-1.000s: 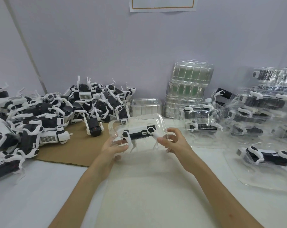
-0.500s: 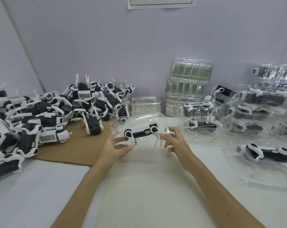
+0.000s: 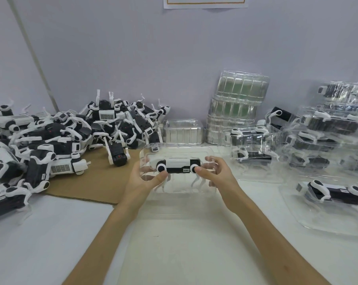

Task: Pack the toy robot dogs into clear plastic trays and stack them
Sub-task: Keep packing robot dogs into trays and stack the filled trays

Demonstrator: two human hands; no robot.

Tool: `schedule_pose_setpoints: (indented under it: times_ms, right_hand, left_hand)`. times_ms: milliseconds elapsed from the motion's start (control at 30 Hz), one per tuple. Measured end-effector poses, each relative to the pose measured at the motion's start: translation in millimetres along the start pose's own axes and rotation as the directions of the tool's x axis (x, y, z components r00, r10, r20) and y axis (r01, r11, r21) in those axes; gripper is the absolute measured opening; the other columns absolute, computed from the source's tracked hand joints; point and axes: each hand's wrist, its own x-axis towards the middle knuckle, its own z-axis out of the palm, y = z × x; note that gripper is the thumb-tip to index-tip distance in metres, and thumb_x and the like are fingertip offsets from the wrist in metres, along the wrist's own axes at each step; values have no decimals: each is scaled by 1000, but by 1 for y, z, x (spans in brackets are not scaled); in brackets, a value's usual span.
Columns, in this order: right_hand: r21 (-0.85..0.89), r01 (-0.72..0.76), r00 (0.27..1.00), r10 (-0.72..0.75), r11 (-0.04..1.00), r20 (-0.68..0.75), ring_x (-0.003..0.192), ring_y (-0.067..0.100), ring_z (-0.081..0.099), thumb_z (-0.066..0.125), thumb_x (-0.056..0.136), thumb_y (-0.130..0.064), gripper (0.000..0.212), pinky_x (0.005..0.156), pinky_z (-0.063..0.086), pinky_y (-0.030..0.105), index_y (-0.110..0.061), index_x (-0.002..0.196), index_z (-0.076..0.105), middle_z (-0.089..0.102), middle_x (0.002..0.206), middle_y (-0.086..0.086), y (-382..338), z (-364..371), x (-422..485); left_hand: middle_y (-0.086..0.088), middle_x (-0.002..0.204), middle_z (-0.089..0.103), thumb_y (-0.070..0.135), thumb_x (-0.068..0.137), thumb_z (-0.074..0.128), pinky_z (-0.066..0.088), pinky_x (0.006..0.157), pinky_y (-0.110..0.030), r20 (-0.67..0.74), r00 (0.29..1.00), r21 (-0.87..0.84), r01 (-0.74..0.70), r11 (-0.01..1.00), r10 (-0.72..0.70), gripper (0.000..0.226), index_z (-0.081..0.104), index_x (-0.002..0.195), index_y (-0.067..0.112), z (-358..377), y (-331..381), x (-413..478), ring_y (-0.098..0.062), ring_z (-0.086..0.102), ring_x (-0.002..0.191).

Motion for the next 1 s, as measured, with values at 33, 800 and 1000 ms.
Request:
schedule_pose_setpoints:
  times_ms: [33,800,1000]
  right_hand:
    - [-3,-3,1000,3,1000,-13,92,4,63,90,58,-52,80,65,43,18,-29,124,51,66,107,-9,0,0,0]
    - [-593,43,930,-249,804,-270,140,20,35,70,87,-26,73,115,30,42,-20,151,33,33,153,2,-3,4,-4]
    - [-780,468,881,-292,415,373,139,3,34,69,85,-46,58,114,17,34,-41,140,50,43,151,-16,-8,20,-17]
  left_hand:
    - [6,115,62,55,59,86,48,78,-28,-19,1000,22,1,1000,-1,89,51,135,26,1,0,0,-15,63,104]
    - [4,109,63,26,94,64,46,75,-31,-222,972,-89,62,994,-80,17,63,110,26,-9,-1,6,-13,61,92]
    - [2,100,65,18,93,64,45,72,-32,-151,987,20,55,998,-52,18,65,111,21,6,-5,0,-17,59,90]
